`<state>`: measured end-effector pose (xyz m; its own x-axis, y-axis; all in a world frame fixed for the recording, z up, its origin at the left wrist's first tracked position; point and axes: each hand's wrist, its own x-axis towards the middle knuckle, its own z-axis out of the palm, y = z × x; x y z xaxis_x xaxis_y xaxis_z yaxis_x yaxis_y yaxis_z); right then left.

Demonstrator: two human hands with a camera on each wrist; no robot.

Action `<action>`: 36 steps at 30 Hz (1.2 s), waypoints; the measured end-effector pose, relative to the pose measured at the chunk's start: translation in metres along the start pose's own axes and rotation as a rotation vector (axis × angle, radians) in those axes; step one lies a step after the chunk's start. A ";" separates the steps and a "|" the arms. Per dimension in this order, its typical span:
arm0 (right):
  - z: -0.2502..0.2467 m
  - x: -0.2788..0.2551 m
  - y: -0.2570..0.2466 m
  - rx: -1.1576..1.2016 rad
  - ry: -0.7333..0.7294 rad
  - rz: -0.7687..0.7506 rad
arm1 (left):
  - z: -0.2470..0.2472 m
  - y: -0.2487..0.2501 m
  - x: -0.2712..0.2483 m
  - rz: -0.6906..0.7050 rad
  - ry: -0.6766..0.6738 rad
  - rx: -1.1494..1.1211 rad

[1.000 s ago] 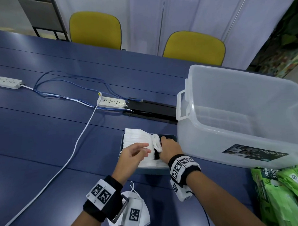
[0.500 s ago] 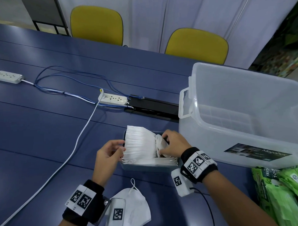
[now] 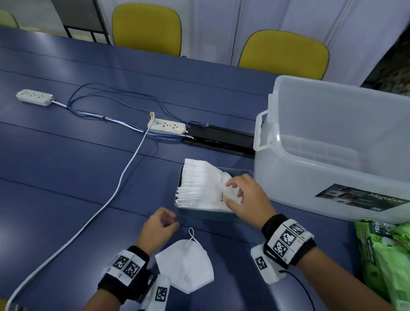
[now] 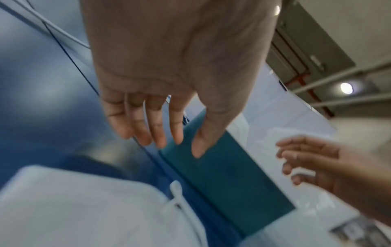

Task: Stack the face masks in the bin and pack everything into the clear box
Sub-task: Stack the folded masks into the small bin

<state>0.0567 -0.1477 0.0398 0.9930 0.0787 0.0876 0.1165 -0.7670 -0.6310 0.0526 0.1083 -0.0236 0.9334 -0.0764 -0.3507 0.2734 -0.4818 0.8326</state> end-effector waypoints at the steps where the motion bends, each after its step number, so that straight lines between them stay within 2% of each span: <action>1: 0.005 -0.011 -0.002 0.001 -0.017 -0.058 | 0.003 -0.009 -0.004 -0.032 -0.089 0.111; 3: 0.018 -0.032 -0.006 0.000 -0.099 -0.131 | 0.009 -0.023 -0.012 -0.044 -0.241 0.393; 4: 0.026 -0.042 -0.007 -0.005 -0.152 -0.152 | 0.012 -0.028 -0.016 -0.034 -0.266 0.517; 7: 0.052 -0.067 -0.011 -0.066 -0.358 -0.175 | 0.023 -0.037 -0.032 0.017 -0.234 0.692; 9: 0.067 -0.082 -0.013 -0.146 -0.550 -0.181 | 0.030 -0.042 -0.042 0.023 -0.215 0.747; 11: 0.079 -0.095 -0.014 -0.249 -0.719 -0.204 | 0.033 -0.044 -0.047 -0.011 -0.170 0.700; 14: 0.090 -0.108 -0.015 -0.344 -0.791 -0.222 | 0.030 -0.041 -0.050 -0.084 -0.171 0.609; 17: 0.093 -0.111 -0.011 -0.314 -0.737 -0.194 | 0.023 -0.031 -0.047 -0.066 -0.241 0.560; 19: 0.091 -0.112 -0.009 -0.177 -0.658 -0.157 | 0.014 -0.021 -0.048 -0.042 -0.249 0.484; 21: 0.085 -0.111 -0.009 0.066 -0.498 -0.064 | 0.003 -0.010 -0.051 -0.007 -0.213 0.281; 24: 0.064 -0.103 -0.021 0.549 -0.177 0.162 | -0.010 0.017 -0.063 0.069 -0.164 -0.119; 25: 0.056 -0.098 -0.025 0.711 -0.119 0.241 | -0.012 0.026 -0.066 0.094 -0.159 -0.200; 28: 0.034 -0.082 -0.033 0.978 -0.143 0.340 | -0.010 0.047 -0.066 0.170 -0.156 -0.318; 31: 0.017 -0.064 -0.029 0.804 -0.134 0.263 | 0.000 0.059 -0.053 0.255 -0.136 -0.249; 33: 0.009 -0.053 -0.020 0.692 -0.025 0.257 | 0.005 0.062 -0.042 0.329 -0.098 -0.073; 36: -0.003 -0.035 -0.008 0.668 0.134 0.294 | 0.013 0.058 -0.030 0.490 -0.074 0.297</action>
<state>0.0210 -0.1457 0.0441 0.9791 -0.1818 -0.0912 -0.1260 -0.1900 -0.9737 0.0377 0.0712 0.0293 0.9127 -0.4085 0.0078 -0.2743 -0.5984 0.7528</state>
